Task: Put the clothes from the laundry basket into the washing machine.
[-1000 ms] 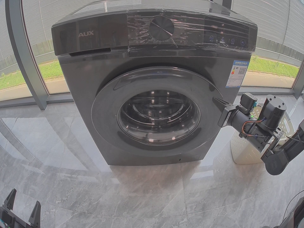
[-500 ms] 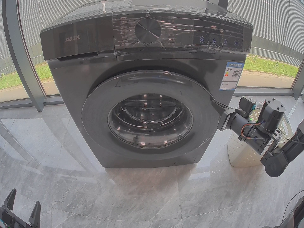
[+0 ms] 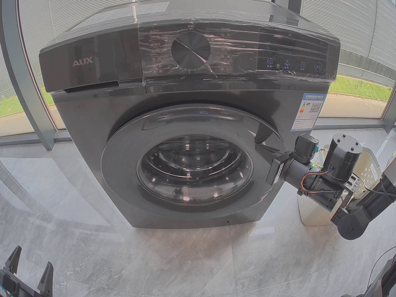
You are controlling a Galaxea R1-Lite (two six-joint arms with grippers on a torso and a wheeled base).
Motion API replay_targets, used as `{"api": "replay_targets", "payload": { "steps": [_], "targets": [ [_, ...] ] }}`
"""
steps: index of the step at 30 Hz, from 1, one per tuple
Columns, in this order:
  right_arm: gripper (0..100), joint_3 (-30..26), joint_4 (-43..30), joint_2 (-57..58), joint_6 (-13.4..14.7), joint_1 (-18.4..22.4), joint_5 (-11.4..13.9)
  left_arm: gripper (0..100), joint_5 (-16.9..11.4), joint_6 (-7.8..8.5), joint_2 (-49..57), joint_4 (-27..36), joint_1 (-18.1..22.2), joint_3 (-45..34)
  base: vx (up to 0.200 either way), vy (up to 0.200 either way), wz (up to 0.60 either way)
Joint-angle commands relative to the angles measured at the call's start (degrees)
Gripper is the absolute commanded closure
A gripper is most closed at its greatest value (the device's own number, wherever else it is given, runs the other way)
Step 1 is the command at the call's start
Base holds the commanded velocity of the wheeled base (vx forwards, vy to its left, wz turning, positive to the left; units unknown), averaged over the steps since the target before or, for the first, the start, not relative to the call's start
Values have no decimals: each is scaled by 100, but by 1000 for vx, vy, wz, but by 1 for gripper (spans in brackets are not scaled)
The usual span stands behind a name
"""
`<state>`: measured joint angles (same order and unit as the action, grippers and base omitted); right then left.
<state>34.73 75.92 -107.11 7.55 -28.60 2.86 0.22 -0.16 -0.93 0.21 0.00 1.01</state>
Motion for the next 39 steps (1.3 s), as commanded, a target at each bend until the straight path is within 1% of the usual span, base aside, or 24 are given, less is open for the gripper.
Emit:
{"api": "replay_targets", "payload": {
  "steps": [1,8,10,13,16,19,22,24,26,27,29,30,31,34,35,36,37,39],
  "targets": [
    [100,95,98,-21,19,39,-93,0,4,-2,93,-3,0,-101,0,0,0],
    [100,253,89,-30,107,135,-93,0,4,7,93,-3,0,-101,0,0,0],
    [100,289,98,-38,98,188,-155,0,4,7,93,6,0,-101,0,0,0],
    [100,245,98,-38,98,144,-172,0,4,7,93,6,0,-101,0,0,0],
    [100,60,98,6,72,74,-146,0,4,7,93,6,0,-101,0,0,0],
    [100,-590,124,304,-43,-172,56,0,4,-2,93,6,0,-101,0,0,0],
    [100,-1425,116,1034,-324,-339,522,0,4,-11,93,6,0,-101,0,0,0],
    [100,-1715,89,1350,-385,-357,566,0,4,-2,93,-3,0,-101,0,0,0],
    [100,-1715,89,1350,-385,-357,566,0,4,-2,93,-3,0,-101,0,0,0],
    [100,-2032,54,1825,-403,-295,566,0,4,-2,93,-3,0,-101,0,0,0],
    [100,-2172,37,2124,-429,-207,566,0,4,-11,93,-3,0,-101,0,0,0],
    [100,-2251,45,2300,-456,-84,566,0,4,-19,93,-3,0,-101,0,0,0],
    [0,-2304,45,2467,-482,21,601,0,4,-19,93,-3,0,-101,0,0,0],
    [0,-2515,-7,2932,-517,56,610,0,4,-37,93,-3,0,-101,0,0,0],
    [0,-2796,-130,3266,-526,56,610,0,4,-37,93,-3,0,-101,0,0,0],
    [0,-2840,-148,3310,-526,56,610,0,4,-37,93,-3,0,-92,0,0,0],
    [0,-3069,-209,3556,-526,65,610,0,4,-37,93,-3,0,-92,0,0,0],
    [0,-3332,-218,3846,-526,127,610,0,4,-37,93,-3,-9,-92,0,0,0]
  ]
}}
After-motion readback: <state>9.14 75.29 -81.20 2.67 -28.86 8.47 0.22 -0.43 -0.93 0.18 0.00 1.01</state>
